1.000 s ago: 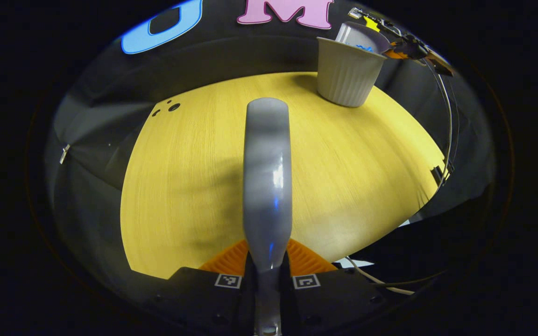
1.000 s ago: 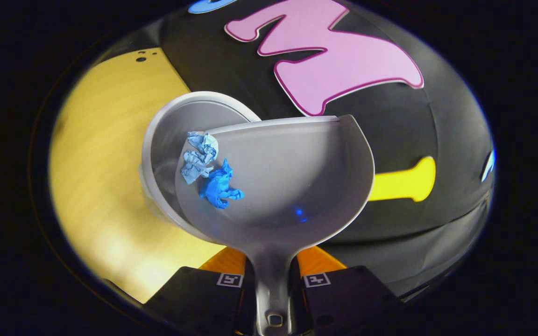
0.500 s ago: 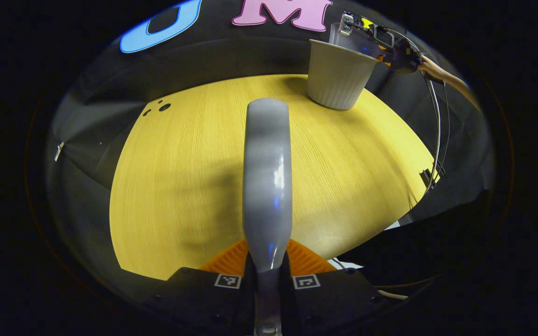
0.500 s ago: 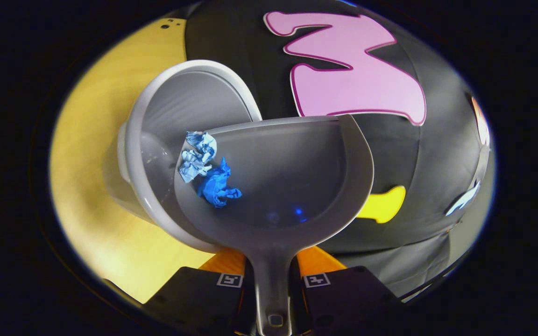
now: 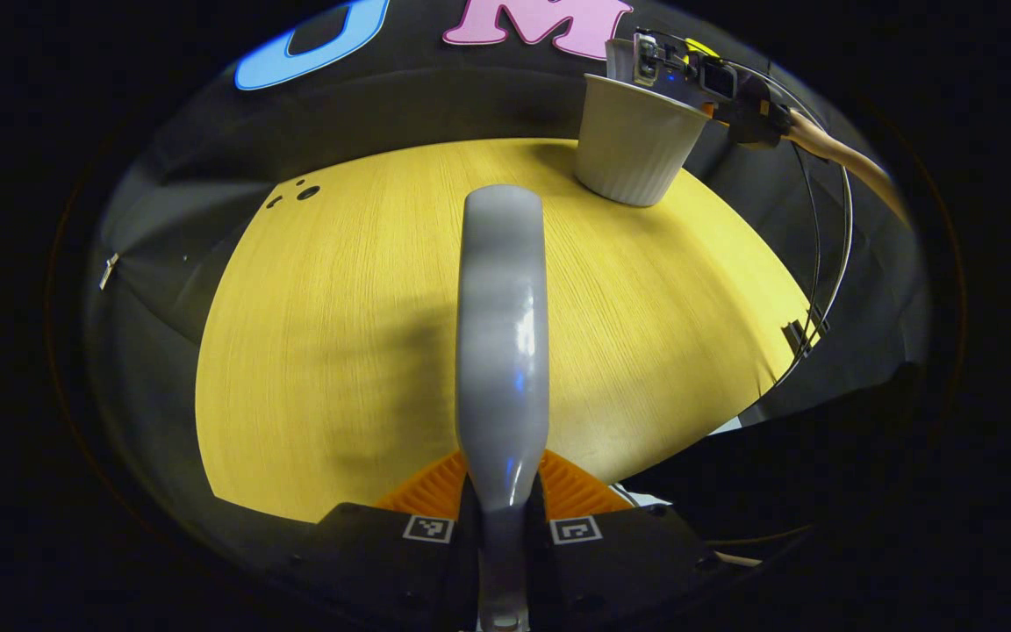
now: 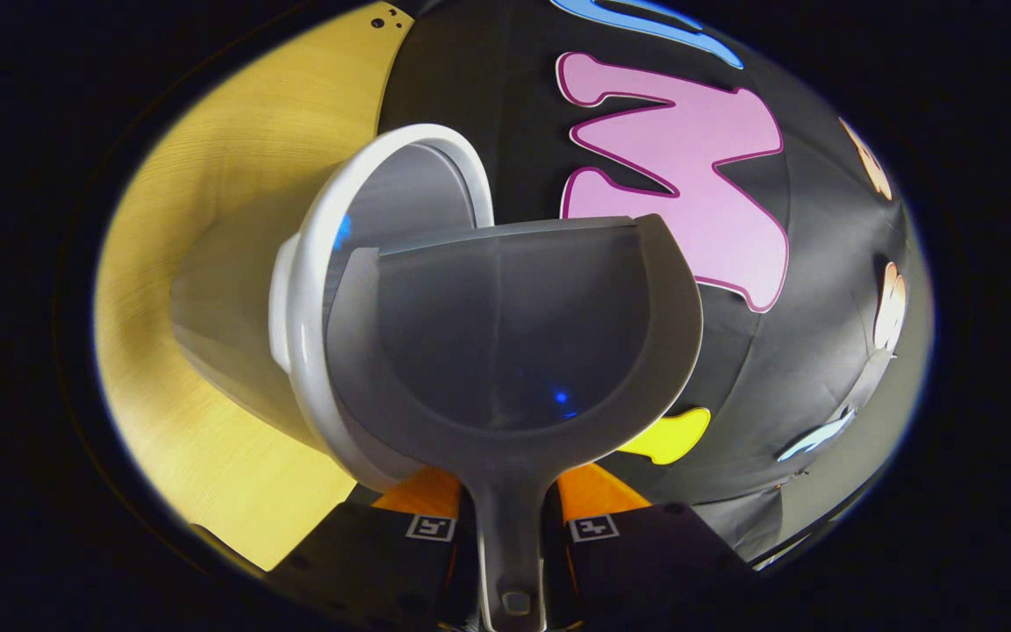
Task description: Pick up the small broom and dustpan from the desktop, sweep the trash into the dustpan with the broom, and then empty the trash into the garbage bin.
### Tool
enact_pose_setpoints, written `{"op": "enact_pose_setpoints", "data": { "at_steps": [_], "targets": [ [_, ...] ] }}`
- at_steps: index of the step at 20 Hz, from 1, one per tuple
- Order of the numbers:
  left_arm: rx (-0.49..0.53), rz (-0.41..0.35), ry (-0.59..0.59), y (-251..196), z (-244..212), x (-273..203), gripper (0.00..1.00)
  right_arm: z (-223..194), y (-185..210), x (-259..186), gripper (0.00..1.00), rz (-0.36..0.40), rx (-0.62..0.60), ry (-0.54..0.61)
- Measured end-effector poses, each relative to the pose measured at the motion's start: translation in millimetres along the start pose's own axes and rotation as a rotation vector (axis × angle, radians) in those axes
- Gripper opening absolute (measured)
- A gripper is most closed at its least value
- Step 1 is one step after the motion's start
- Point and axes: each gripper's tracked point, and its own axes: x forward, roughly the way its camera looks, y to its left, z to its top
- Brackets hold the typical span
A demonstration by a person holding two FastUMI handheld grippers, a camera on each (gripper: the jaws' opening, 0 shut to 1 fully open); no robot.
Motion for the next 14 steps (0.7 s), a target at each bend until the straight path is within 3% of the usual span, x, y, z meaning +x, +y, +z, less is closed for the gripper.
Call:
{"op": "enact_pose_setpoints", "data": {
  "at_steps": [2,3,4,6,10,11,12,13,14],
  "targets": [
    [-0.001,0.007,0.003,0.6,-0.8,-1.5,0.26,4.1,3.6,-1.9,0.32,0.037,0.065,0.017],
    [-0.002,0.008,0.004,1.1,-0.7,-2.4,0.26,7.6,5.9,-4.7,0.27,0.061,0.107,0.026],
    [-0.008,0.005,0.005,-0.3,-0.9,-2.7,0.24,7.6,5.7,-5.8,0.32,0.079,0.15,0.04],
    [-0.027,-0.004,-0.009,-4.6,2.2,-3.9,0.22,4.0,6.2,-4.6,0.32,0.108,0.248,0.069],
    [-0.015,0.027,-0.036,-1.2,0.8,-9.2,0.26,5.9,-0.7,-19.8,0.32,0.218,0.554,0.089],
    [-0.01,0.032,-0.037,-1.8,0.5,-9.5,0.22,9.3,-6.8,-21.3,0.36,0.238,0.631,0.087],
    [-0.012,0.036,-0.038,-2.7,0.4,-8.1,0.26,11.7,-13.4,-23.7,0.32,0.25,0.692,0.085],
    [-0.029,0.033,-0.042,-3.6,1.5,-7.7,0.25,13.6,-20.2,-25.2,0.36,0.259,0.739,0.083],
    [-0.049,0.028,-0.051,-6.5,2.5,-7.5,0.22,15.9,-26.6,-27.8,0.32,0.271,0.773,0.081]
  ]
}}
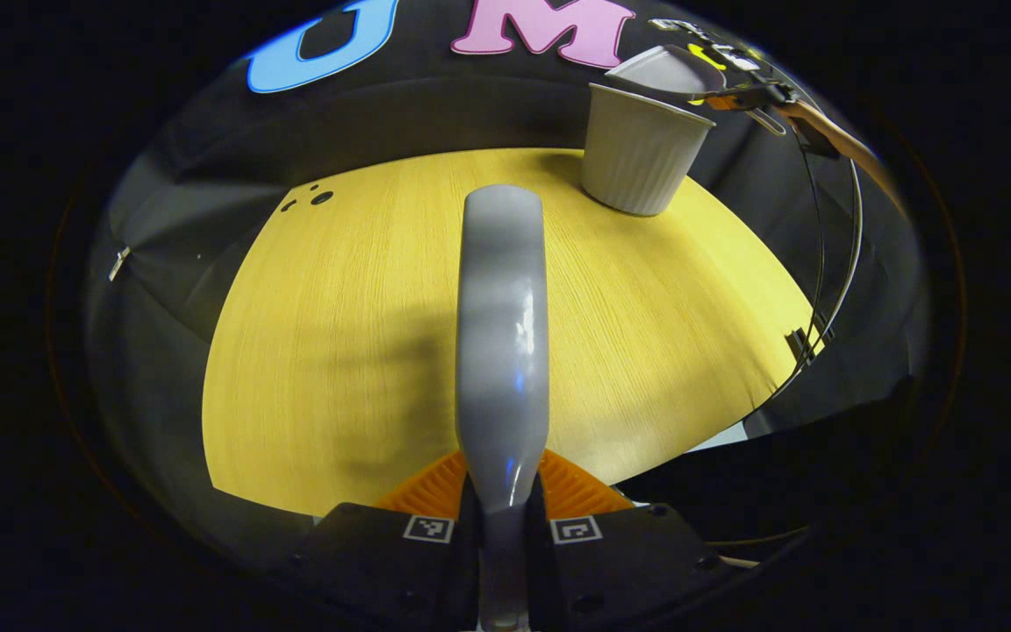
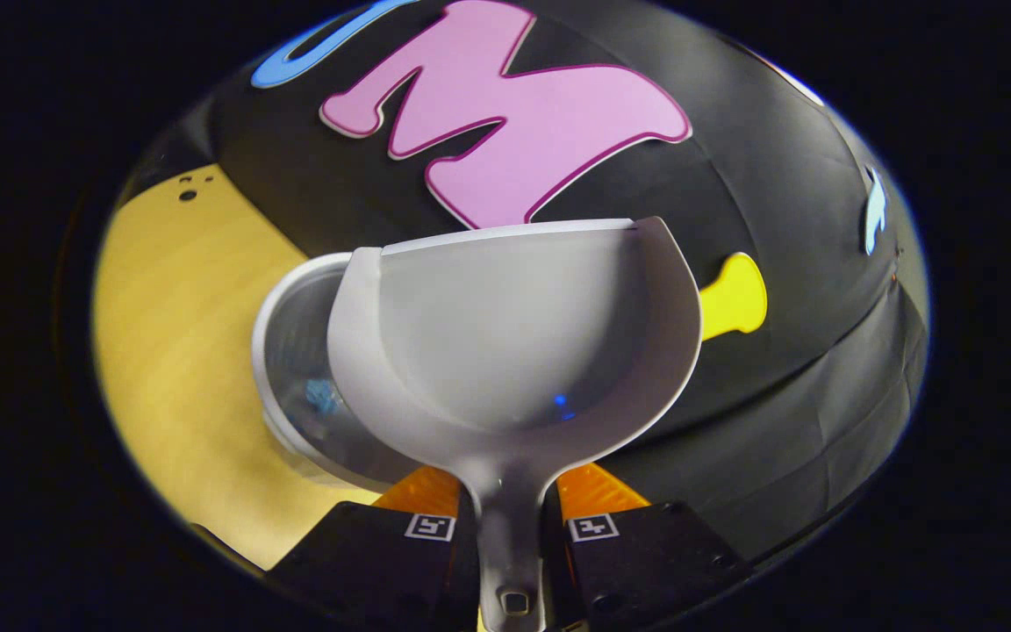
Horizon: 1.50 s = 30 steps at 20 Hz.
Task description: Pick up the small broom and dustpan from the desktop, sweep the trash into the dustpan with the broom, and then empty the trash into the garbage bin.
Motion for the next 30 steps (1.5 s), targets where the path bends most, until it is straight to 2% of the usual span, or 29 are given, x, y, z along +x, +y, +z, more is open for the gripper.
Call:
{"op": "enact_pose_setpoints", "data": {
  "at_steps": [2,3,4,5,6,7,8,9,12,13,15,16,18,19,20,21,22,24,25,28,30],
  "targets": [
    [-0.018,0.007,-0.019,2.4,1.6,-2.5,0.29,8.7,2.8,-3.1,0.32,0.037,0.05,-0.008],
    [-0.015,0.02,-0.026,5.3,3.4,-3.1,0.25,11.4,2.0,-5.8,0.32,0.059,0.075,-0.012],
    [-0.01,0.032,-0.032,8.5,7.5,-1.0,0.29,14.7,2.4,-9.4,0.32,0.085,0.105,-0.017],
    [-0.006,0.04,-0.035,12.9,11.9,0.7,0.25,20.0,2.9,-12.9,0.32,0.116,0.145,-0.018],
    [-0.004,0.045,-0.036,18.9,14.2,3.8,0.22,26.2,4.2,-17.2,0.32,0.157,0.198,-0.023],
    [-0.002,0.051,-0.039,24.3,15.0,6.6,0.25,33.3,3.9,-21.0,0.32,0.203,0.257,-0.028],
    [-0.001,0.059,-0.048,31.6,17.6,9.0,0.22,39.5,4.4,-24.9,0.32,0.247,0.312,-0.026],
    [-0.001,0.063,-0.052,38.2,19.0,10.2,0.26,44.8,7.5,-32.1,0.32,0.283,0.355,-0.026],
    [-0.023,0.072,-0.049,58.4,13.5,15.2,0.25,46.8,10.8,-35.4,0.32,0.379,0.424,-0.022],
    [-0.036,0.079,-0.049,66.7,13.2,15.5,0.22,46.1,11.8,-37.7,0.32,0.415,0.45,-0.006],
    [-0.056,0.079,-0.052,80.2,15.1,18.3,0.25,41.0,18.3,-39.3,0.27,0.489,0.5,0.035],
    [-0.061,0.084,-0.05,86.1,14.4,19.0,0.25,37.6,26.6,-40.4,0.32,0.515,0.512,0.058],
    [-0.068,0.097,-0.044,103.3,15.4,23.9,0.29,28.9,39.6,-35.7,0.32,0.573,0.531,0.108],
    [-0.075,0.101,-0.04,110.7,16.9,26.9,0.26,24.3,41.1,-36.6,0.32,0.6,0.532,0.126],
    [-0.082,0.099,-0.036,115.9,19.5,30.8,0.29,19.1,42.5,-36.7,0.32,0.62,0.526,0.149],
    [-0.088,0.096,-0.031,119.4,21.9,34.5,0.22,17.6,41.7,-40.4,0.32,0.64,0.52,0.174],
    [-0.091,0.094,-0.024,121.2,22.7,37.7,0.26,12.2,44.4,-42.3,0.32,0.664,0.518,0.2],
    [-0.101,0.092,-0.004,124.5,25.6,47.3,0.25,2.3,57.2,-39.0,0.32,0.71,0.516,0.25],
    [-0.115,0.084,0.009,124.2,27.2,51.9,0.29,0.0,56.3,-44.8,0.32,0.726,0.511,0.283],
    [-0.147,0.055,0.05,118.9,29.8,69.8,0.22,-5.8,56.1,-45.9,0.32,0.746,0.492,0.386],
    [-0.142,0.061,0.078,120.5,30.8,78.4,0.26,4.7,47.7,-48.1,0.32,0.755,0.467,0.457]
  ]
}}
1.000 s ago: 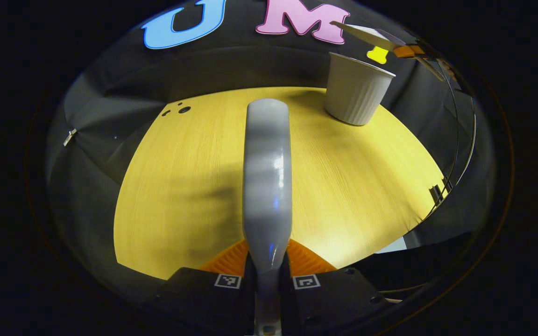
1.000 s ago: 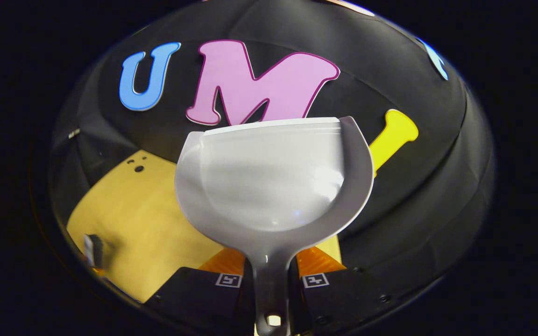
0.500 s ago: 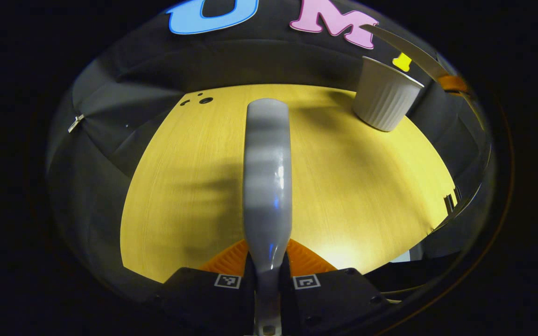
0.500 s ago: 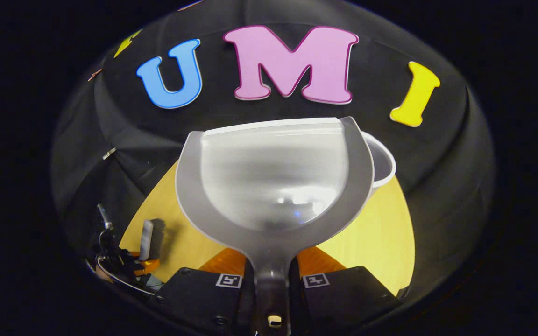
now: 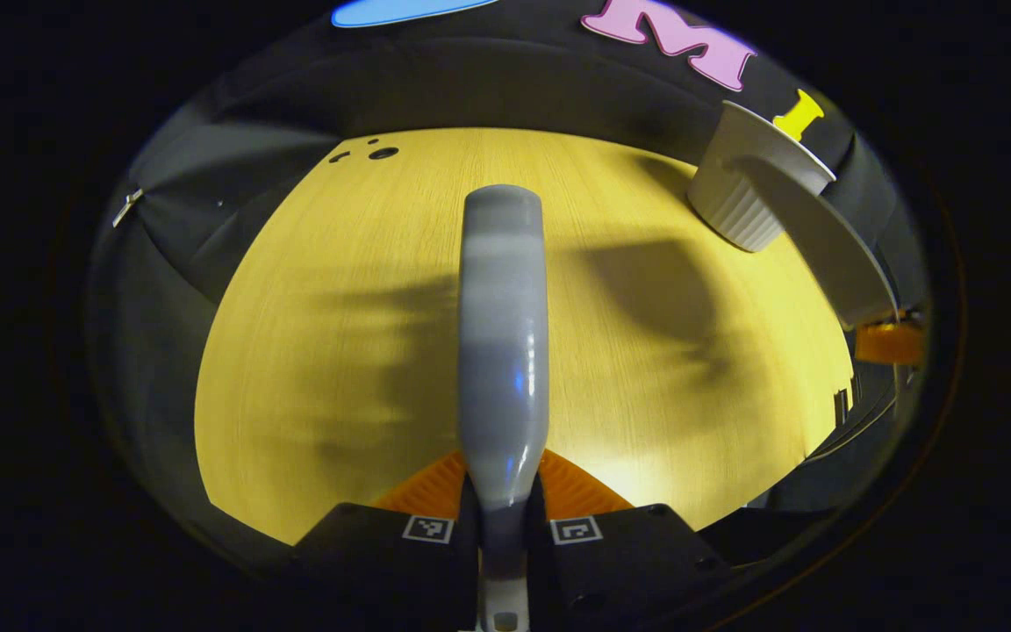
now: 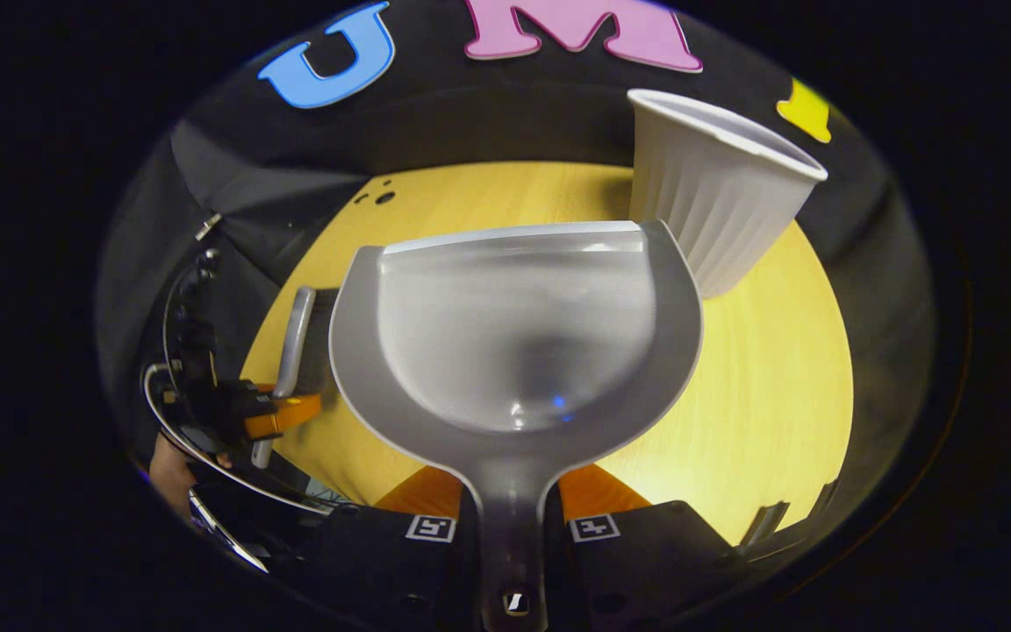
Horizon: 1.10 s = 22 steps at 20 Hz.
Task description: Pick up the small broom and dustpan from the desktop, sweep the trash into the dustpan with the broom, and then empty the trash into the garbage bin.
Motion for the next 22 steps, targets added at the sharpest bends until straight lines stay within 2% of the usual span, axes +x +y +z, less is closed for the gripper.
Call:
{"op": "enact_pose_setpoints", "data": {
  "at_steps": [1,3,4,5,13,14,15,16,17,18,19,20,21,22],
  "targets": [
    [0.008,0.006,0.015,-0.1,0.7,4.7,0.29,3.6,1.2,-3.7,0.32,-0.009,0.0,0.023],
    [0.024,0.024,0.05,-1.2,2.8,15.0,0.26,3.1,0.9,-5.7,0.32,-0.028,-0.005,0.059],
    [0.026,0.03,0.063,-0.7,4.0,18.7,0.29,3.0,1.6,-6.1,0.32,-0.034,-0.005,0.074],
    [0.025,0.036,0.075,-0.7,4.7,20.8,0.26,4.0,4.0,-6.9,0.32,-0.034,0.0,0.088],
    [0.034,0.068,0.16,0.2,2.3,26.2,0.26,4.5,2.1,-11.6,0.33,-0.035,0.007,0.136],
    [0.034,0.066,0.172,0.6,2.4,26.4,0.23,5.1,3.5,-13.0,0.33,-0.037,0.015,0.145],
    [0.035,0.065,0.182,1.0,1.3,30.0,0.3,6.7,4.4,-13.7,0.34,-0.034,0.021,0.154],
    [0.039,0.065,0.198,1.4,0.5,31.5,0.3,7.7,3.9,-14.4,0.39,-0.035,0.022,0.164],
    [0.042,0.068,0.21,0.9,-0.6,34.3,0.31,4.6,6.3,-15.4,0.34,-0.037,0.012,0.163],
    [0.044,0.072,0.219,0.4,-2.3,36.5,0.24,4.5,6.3,-14.5,0.35,-0.038,0.006,0.158],
    [0.046,0.077,0.218,0.1,-4.7,34.9,0.31,2.9,5.5,-12.6,0.35,-0.035,0.009,0.157],
    [0.048,0.086,0.219,0.5,-2.5,33.8,0.3,3.1,6.8,-12.8,0.36,-0.026,0.019,0.158],
    [0.054,0.097,0.217,1.1,-2.5,30.5,0.29,3.1,8.9,-14.1,0.29,-0.02,0.025,0.166],
    [0.064,0.107,0.211,0.4,-1.3,27.9,0.31,4.5,11.3,-16.5,0.39,-0.012,0.029,0.159]
  ]
}}
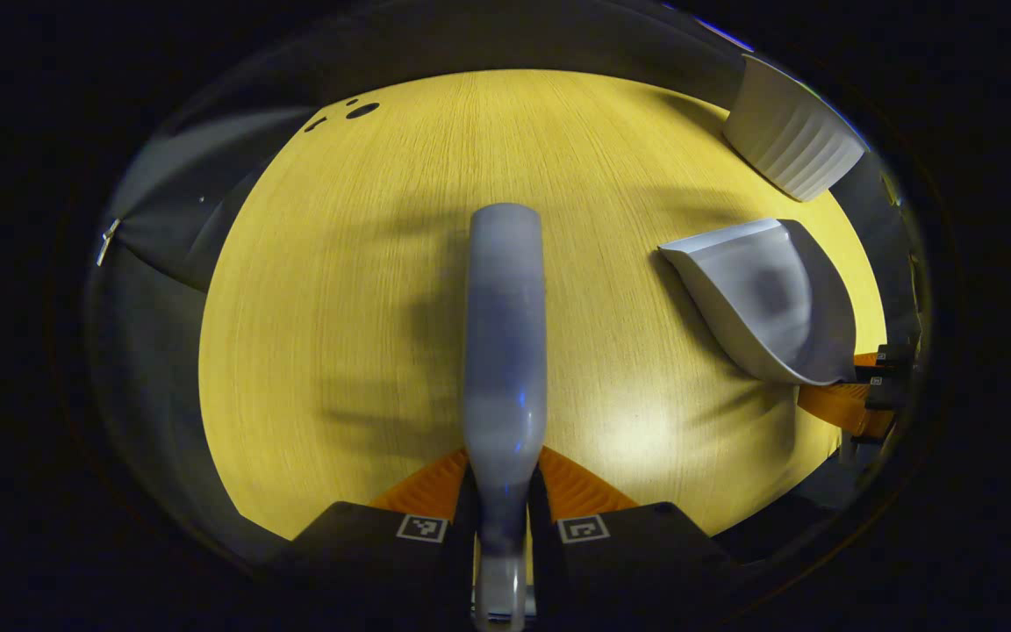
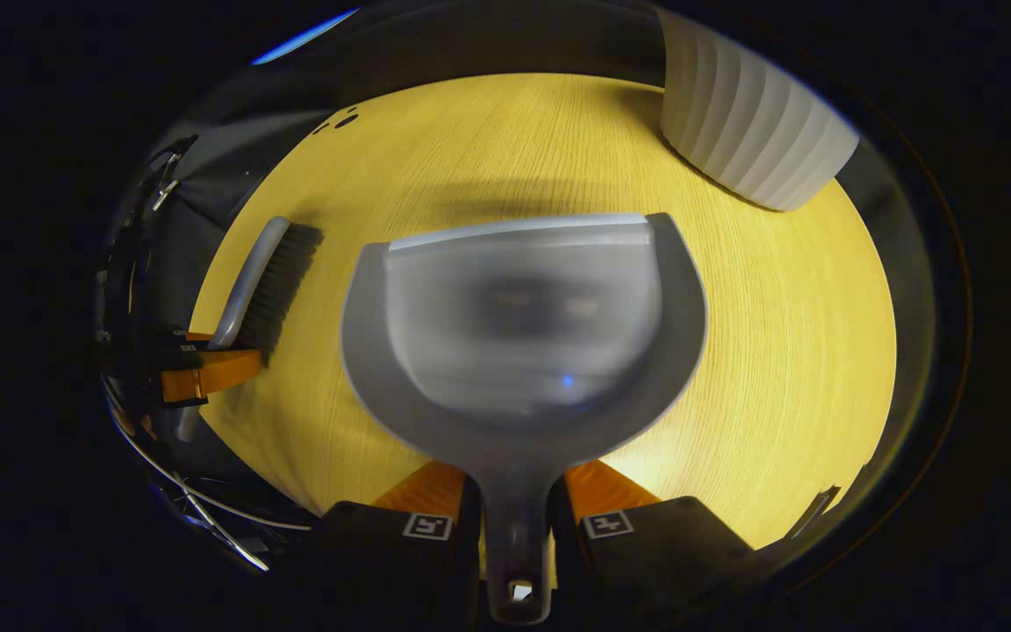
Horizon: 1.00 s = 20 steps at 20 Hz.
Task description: Pick up the small broom and dustpan from the desktop, sweep the trash into the dustpan with the broom, and then empty the trash into the garbage bin.
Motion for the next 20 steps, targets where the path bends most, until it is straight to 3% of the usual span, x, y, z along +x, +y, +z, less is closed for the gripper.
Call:
{"op": "enact_pose_setpoints", "data": {
  "at_steps": [2,3,6,7,8,12,15,20],
  "targets": [
    [0.023,0.008,-0.015,-0.7,2.1,-5.0,0.33,1.9,4.7,0.1,0.47,0.02,0.009,-0.01],
    [0.031,0.014,-0.024,0.5,2.7,-9.0,0.35,2.9,6.4,-2.0,0.58,0.031,0.014,-0.018],
    [0.053,0.056,-0.074,4.9,4.7,-27.1,0.84,9.5,10.8,-14.0,0.86,0.056,0.031,-0.052],
    [0.049,0.066,-0.107,5.7,7.6,-37.4,1.0,9.7,11.1,-22.0,1.0,0.058,0.036,-0.062],
    [0.036,0.064,-0.131,2.3,8.0,-46.6,0.95,12.7,11.9,-29.8,0.99,0.06,0.034,-0.078],
    [-0.039,0.009,-0.249,-18.2,6.2,-98.5,0.98,34.9,3.9,-84.8,0.99,0.02,-0.063,-0.246],
    [-0.096,-0.037,-0.4,-36.7,14.1,-142.3,0.98,54.4,1.9,-134.3,0.99,-0.003,-0.114,-0.399],
    [-0.152,0.052,-0.726,-37.8,31.3,-233.4,0.98,84.3,2.8,-217.0,0.99,0.01,-0.135,-0.679]
  ]
}}
